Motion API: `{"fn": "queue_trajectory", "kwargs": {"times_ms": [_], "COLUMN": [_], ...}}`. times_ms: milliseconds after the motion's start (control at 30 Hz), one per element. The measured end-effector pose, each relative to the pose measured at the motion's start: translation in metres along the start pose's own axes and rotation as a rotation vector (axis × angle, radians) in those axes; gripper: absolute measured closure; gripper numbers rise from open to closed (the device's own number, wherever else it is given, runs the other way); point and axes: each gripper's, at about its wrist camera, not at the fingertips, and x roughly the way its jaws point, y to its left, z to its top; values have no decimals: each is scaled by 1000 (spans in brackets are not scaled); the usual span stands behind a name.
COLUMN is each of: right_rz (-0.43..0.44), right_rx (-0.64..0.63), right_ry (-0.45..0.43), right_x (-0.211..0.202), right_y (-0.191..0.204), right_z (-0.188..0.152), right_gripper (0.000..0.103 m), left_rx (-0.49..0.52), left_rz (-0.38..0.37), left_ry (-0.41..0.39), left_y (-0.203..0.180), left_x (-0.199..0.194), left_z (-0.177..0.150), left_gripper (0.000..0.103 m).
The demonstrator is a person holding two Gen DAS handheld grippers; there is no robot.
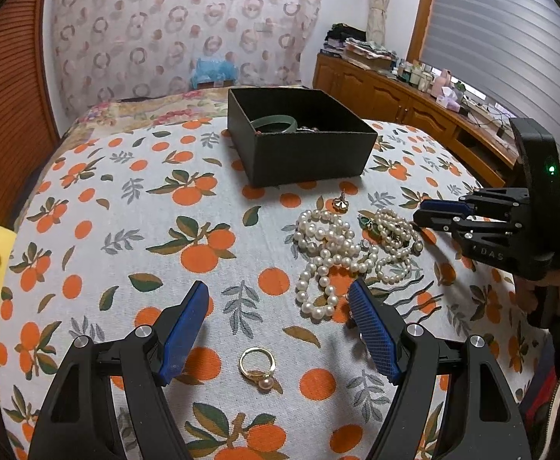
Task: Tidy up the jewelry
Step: 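Move both tools toward the pearl necklaces beside the box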
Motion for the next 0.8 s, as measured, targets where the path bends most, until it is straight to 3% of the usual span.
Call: {"fn": "queue_trajectory", "kwargs": {"times_ms": [267, 500, 700, 800], "right_rz": [87, -21, 14, 18], "right_rx": [23, -33, -13, -11], "right_ry": [-25, 13, 8, -1], "right_x": [-5, 4, 5, 5], "right_y": [6, 6, -2, -2], "right_z": [2, 7, 7, 5], "right_gripper": [82, 82, 88, 89], "left_rx": [4, 18, 32, 35], "left_rz": [-1, 9, -9, -23], "left_ry": [3, 18, 56, 73], "left_y": [-1, -3, 0, 1], "left_x": [1, 6, 19, 25], "left_z": [-1, 2, 8, 10], "left_gripper": [31, 31, 52, 69]}}
